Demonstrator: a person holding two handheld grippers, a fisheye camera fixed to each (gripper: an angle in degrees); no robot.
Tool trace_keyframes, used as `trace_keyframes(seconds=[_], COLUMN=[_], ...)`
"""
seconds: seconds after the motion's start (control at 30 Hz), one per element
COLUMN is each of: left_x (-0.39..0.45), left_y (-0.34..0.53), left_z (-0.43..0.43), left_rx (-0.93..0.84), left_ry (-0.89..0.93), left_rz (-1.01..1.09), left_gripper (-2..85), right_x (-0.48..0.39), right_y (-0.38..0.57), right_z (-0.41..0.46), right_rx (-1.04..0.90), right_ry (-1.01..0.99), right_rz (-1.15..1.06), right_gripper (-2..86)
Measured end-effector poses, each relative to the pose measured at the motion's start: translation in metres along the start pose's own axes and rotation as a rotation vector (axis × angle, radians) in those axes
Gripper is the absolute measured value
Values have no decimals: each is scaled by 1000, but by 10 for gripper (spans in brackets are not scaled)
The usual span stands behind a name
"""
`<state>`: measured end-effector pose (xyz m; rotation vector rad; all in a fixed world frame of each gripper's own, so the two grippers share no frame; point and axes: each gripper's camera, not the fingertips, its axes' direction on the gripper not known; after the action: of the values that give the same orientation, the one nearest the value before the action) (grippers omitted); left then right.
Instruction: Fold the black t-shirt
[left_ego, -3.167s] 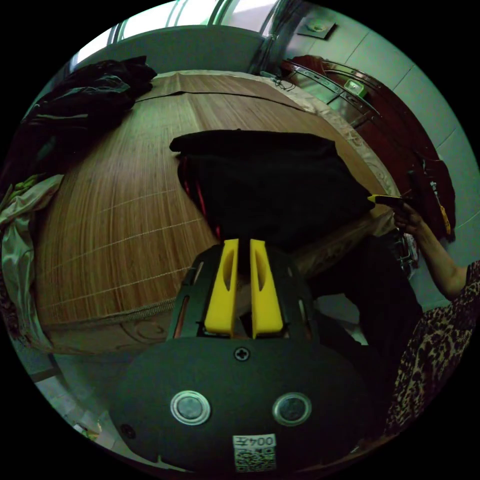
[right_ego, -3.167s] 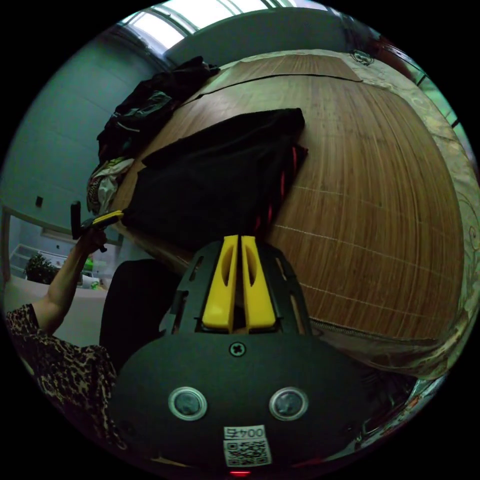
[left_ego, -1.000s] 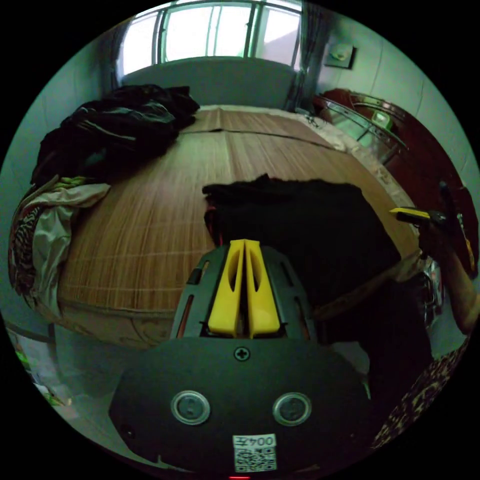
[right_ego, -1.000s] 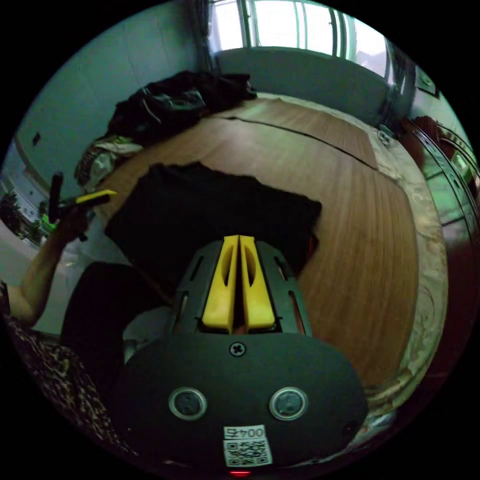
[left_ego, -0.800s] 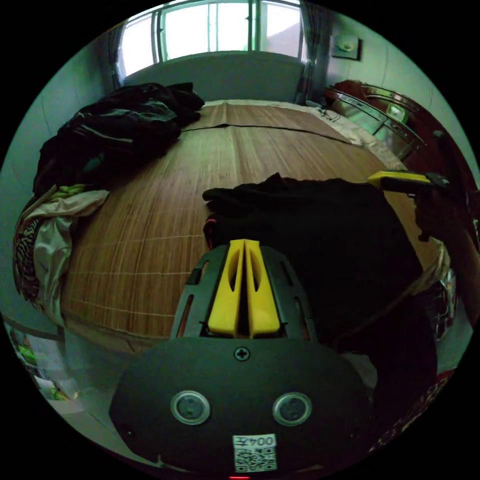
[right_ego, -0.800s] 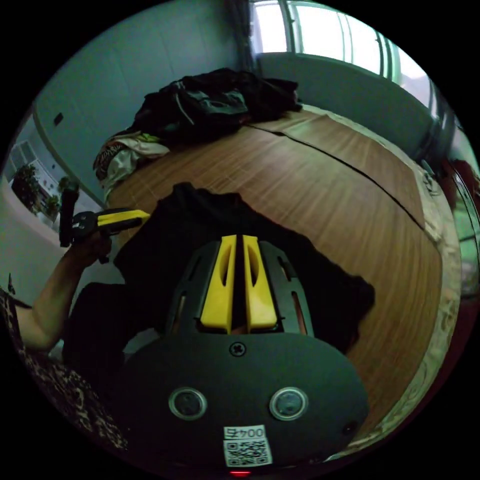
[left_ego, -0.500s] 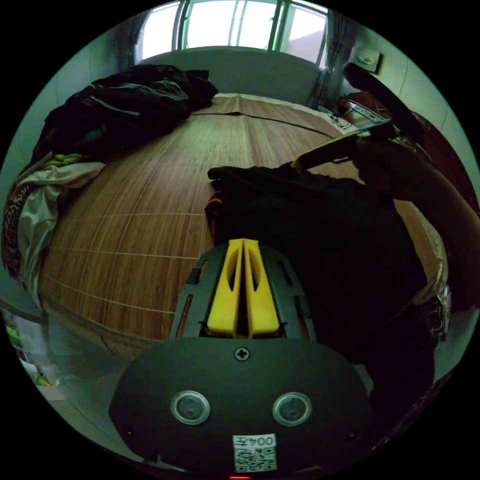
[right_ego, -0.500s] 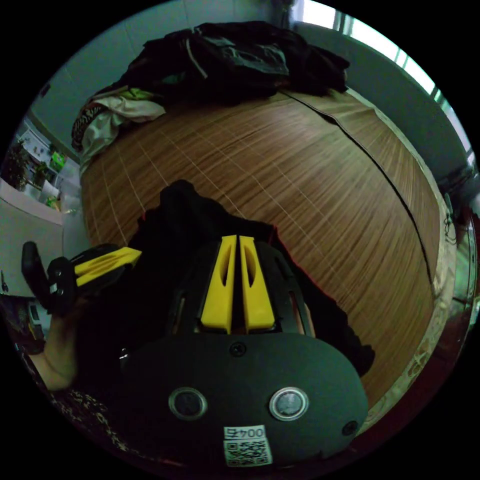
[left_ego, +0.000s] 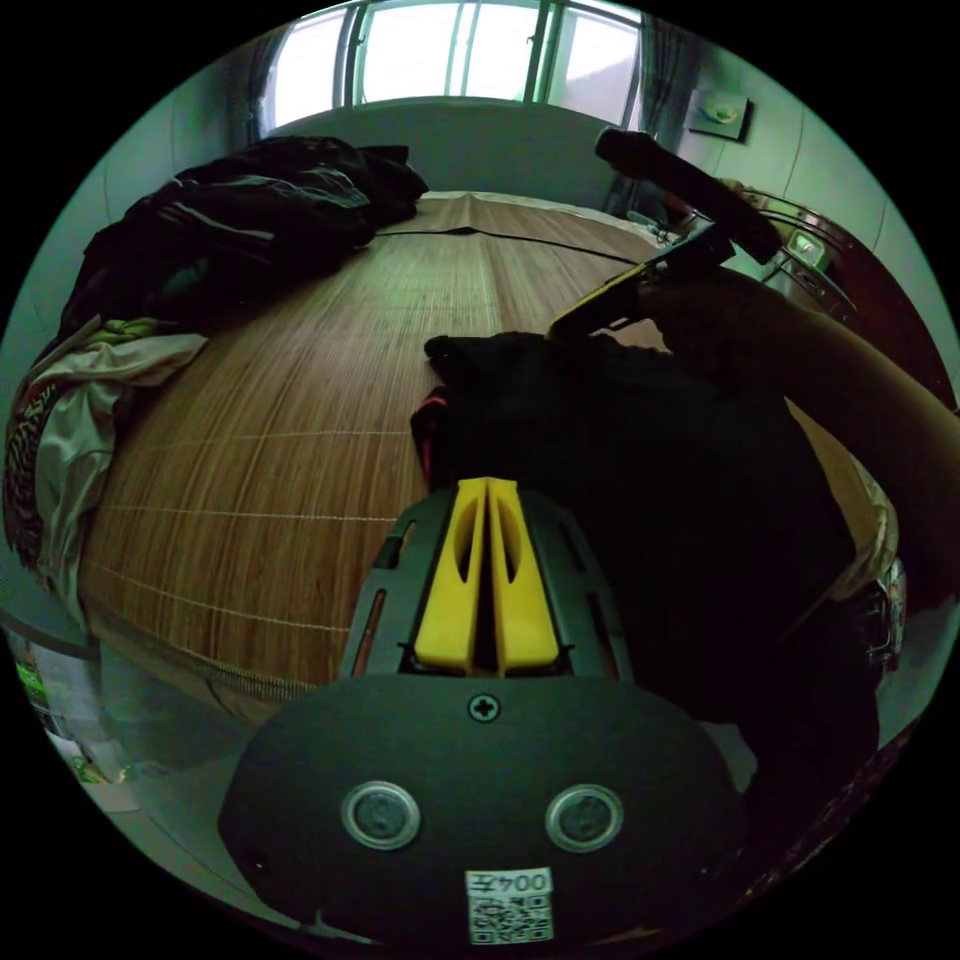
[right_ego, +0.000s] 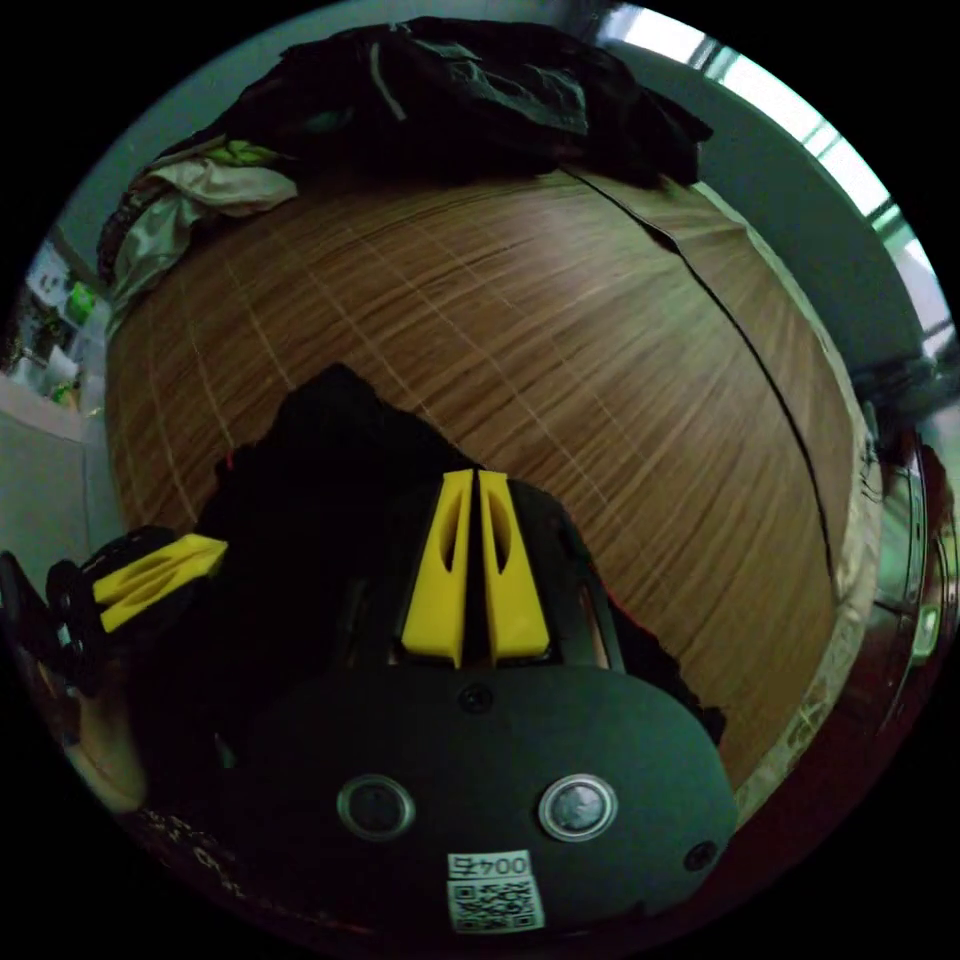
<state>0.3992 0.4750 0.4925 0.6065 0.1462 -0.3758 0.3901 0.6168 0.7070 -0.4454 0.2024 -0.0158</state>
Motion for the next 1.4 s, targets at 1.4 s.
trace_keyframes(seconds=[1.4], left_x=[-39], left_y=[99], left_z=[-111], left_rx=[-118], left_ry=[144], left_rz=[90], left_gripper=[73], right_x=[150], right_y=[700], right_z=[-16], right_rx=[164], right_ry=[-297], right_rz=[635], right_gripper=[98])
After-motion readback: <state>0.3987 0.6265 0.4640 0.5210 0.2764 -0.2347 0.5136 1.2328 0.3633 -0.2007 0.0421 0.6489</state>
